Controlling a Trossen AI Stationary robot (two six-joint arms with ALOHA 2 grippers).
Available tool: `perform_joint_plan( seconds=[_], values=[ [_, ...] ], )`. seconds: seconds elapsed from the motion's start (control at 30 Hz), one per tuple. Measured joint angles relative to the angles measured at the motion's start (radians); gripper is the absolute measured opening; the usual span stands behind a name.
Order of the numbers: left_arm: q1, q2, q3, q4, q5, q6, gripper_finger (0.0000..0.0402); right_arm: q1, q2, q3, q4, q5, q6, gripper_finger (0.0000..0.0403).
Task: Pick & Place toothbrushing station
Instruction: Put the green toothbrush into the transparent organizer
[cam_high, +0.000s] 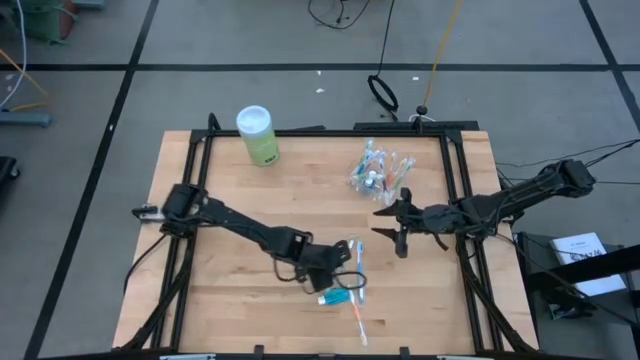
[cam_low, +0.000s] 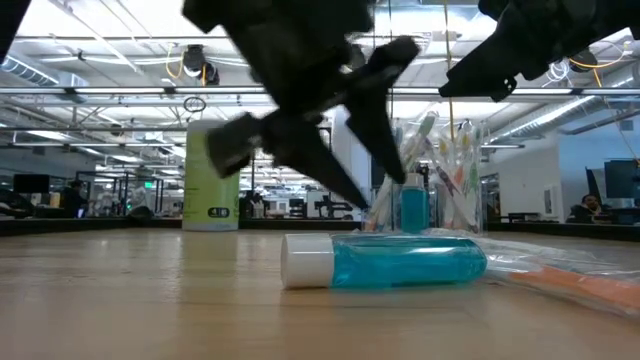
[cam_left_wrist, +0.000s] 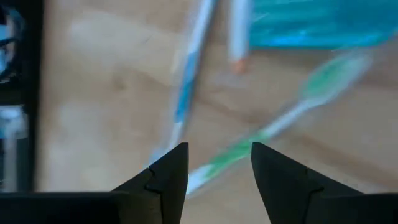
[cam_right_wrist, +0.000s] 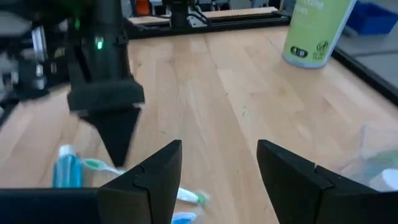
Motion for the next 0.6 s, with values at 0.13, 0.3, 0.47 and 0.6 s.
perform_joint_plan(
  seconds=[0.13,0.3,0.47,0.6],
  values=[
    [-0.001,0.026,0.076,0.000,-0.057,0.083,0.0182,0.002,0.010,-0.001,-0.002,-0.001,0.099,0.0201],
    [-0.006,0.032,0.073,-0.141,-0.021,0.148,0.0182,0.014,0.043,-0.001,0.006,0.001,0.156,0.0201],
    [-0.006,0.051,0.058,-0.216,-0.018,0.201,0.0182,0.019,0.077,-0.001,0.011,0.001,0.156,0.0201],
    [-0.010,0.065,0.045,-0.157,-0.049,0.317,0.0182,0.019,0.087,-0.001,0.032,0.002,0.154,0.0201]
  ],
)
